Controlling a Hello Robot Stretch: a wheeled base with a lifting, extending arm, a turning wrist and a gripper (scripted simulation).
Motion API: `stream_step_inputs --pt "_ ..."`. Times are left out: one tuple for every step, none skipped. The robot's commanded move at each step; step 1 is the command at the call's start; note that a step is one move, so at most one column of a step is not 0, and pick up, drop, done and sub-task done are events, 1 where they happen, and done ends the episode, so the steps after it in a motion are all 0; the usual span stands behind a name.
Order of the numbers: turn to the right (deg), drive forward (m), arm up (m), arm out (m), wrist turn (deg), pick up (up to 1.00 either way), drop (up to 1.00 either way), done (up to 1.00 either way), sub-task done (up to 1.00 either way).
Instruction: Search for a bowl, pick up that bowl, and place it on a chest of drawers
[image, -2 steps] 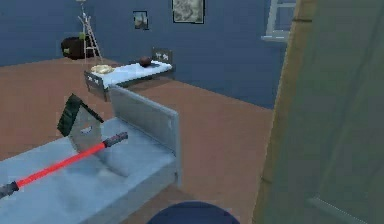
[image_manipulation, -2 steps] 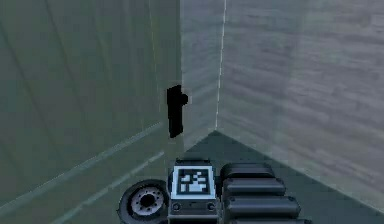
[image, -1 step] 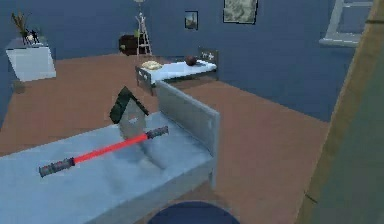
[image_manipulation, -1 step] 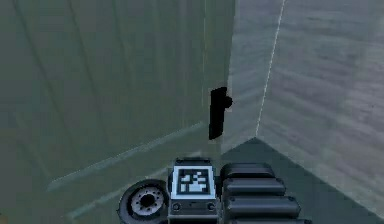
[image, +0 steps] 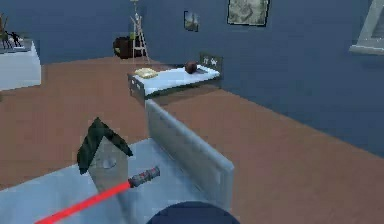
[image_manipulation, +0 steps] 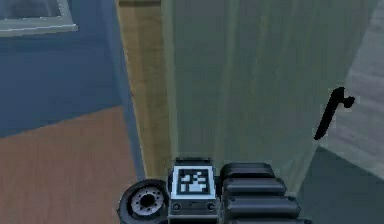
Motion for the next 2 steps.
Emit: stream_step_inputs --pt "42.0 0.00 0.00 0.00 0.0 0.00 0.00 0.00 0.00" --pt "0.0 0.15 0.00 0.00 0.0 0.00 0.00 0.00 0.00"
